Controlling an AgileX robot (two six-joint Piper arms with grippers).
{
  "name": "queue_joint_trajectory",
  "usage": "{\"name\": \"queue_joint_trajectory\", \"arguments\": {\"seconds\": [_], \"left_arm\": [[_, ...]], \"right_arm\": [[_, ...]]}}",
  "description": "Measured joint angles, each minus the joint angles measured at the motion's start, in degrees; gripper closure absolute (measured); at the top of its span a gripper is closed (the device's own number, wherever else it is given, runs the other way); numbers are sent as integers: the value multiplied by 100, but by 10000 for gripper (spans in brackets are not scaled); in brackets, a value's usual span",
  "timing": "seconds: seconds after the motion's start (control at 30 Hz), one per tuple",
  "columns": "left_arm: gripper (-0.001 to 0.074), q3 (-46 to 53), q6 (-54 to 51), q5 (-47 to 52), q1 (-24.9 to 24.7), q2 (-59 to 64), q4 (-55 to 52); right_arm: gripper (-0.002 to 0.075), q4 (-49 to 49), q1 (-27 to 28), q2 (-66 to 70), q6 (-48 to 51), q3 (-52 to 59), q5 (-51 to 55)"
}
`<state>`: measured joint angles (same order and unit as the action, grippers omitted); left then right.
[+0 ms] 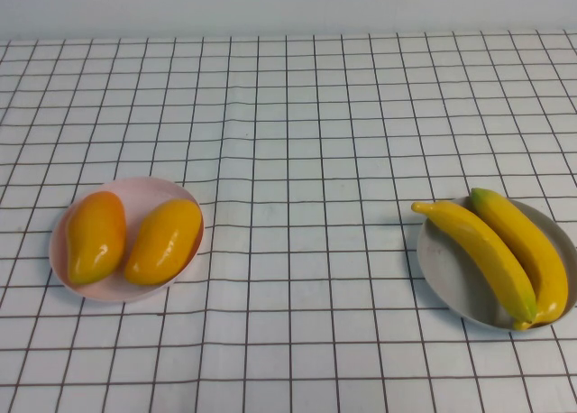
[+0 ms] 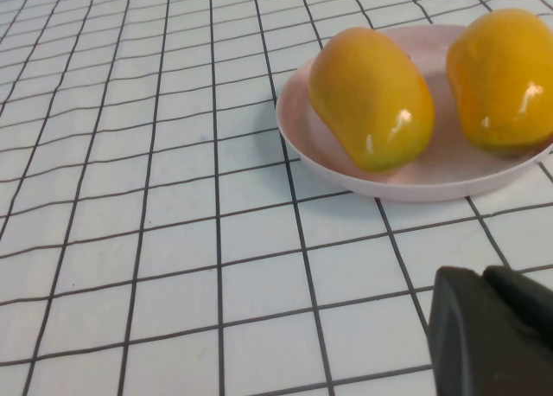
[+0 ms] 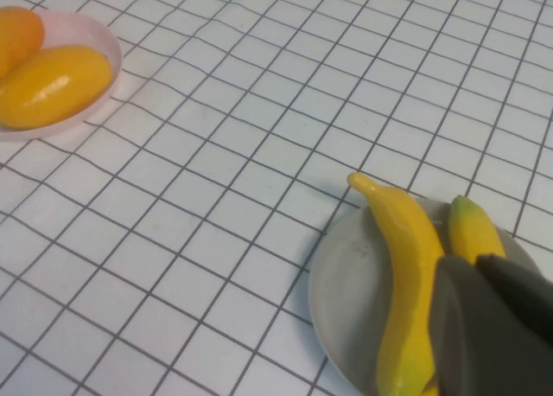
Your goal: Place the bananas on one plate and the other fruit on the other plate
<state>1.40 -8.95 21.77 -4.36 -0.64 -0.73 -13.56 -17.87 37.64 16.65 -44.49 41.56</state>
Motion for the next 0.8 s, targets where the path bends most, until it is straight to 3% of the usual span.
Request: {"name": "queue_joint_trajectory", "arguments": {"seconds": [0.37, 0.8], "left_arm": [[738, 0, 0, 0, 0, 0, 0], [738, 0, 0, 0, 0, 0, 0]], "right_arm": [[740, -205, 0, -770, 0, 872, -456], [740, -166, 0, -2358, 0, 3076, -3102]]}}
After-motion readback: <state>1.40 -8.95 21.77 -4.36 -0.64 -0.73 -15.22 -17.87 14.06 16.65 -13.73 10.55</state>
